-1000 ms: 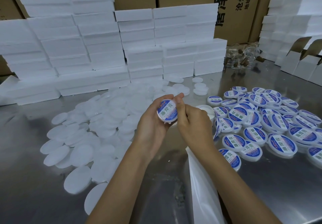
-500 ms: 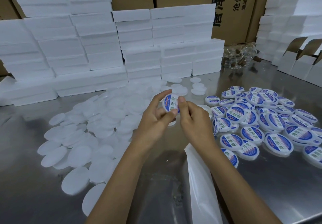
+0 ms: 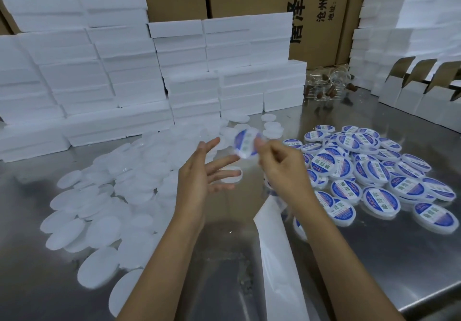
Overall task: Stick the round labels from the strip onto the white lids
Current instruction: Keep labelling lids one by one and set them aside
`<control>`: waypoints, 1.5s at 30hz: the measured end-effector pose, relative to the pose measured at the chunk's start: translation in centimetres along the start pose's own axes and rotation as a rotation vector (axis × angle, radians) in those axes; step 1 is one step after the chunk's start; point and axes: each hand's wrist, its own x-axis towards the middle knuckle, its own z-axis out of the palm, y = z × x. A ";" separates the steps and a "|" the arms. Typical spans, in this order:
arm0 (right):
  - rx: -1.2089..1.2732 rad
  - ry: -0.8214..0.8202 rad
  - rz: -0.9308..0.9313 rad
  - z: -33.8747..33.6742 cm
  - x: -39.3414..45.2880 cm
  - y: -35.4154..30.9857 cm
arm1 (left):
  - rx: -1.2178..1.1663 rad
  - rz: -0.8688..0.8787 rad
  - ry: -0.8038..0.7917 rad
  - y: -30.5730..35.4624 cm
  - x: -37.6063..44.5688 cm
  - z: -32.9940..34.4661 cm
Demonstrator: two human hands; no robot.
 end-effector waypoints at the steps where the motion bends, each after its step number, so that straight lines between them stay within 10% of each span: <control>1: 0.026 0.146 0.026 -0.9 0.5 0.3 | -0.015 -0.027 -0.032 0.0 0.1 0.0; 7: 0.360 0.628 0.475 -7.8 3.3 3.4 | 0.056 -0.075 -0.020 -0.5 0.1 0.2; 16: 0.401 0.492 0.649 -9.6 3.8 5.1 | 0.066 -0.072 0.122 -1.4 0.2 0.2; 24: -0.253 0.436 0.082 -6.3 1.8 3.7 | 0.085 -0.038 0.393 -2.3 1.0 -1.0; 29: -0.557 0.050 -0.330 -0.8 0.0 0.6 | 0.065 -0.033 0.416 -2.4 1.4 -1.4; 35: -1.024 -0.519 -0.092 4.6 1.3 0.1 | 0.079 -0.040 0.407 -2.1 1.6 -1.5; 45: -0.888 -0.376 -0.185 5.0 1.5 2.5 | 0.132 -0.085 0.333 -2.0 2.0 -1.8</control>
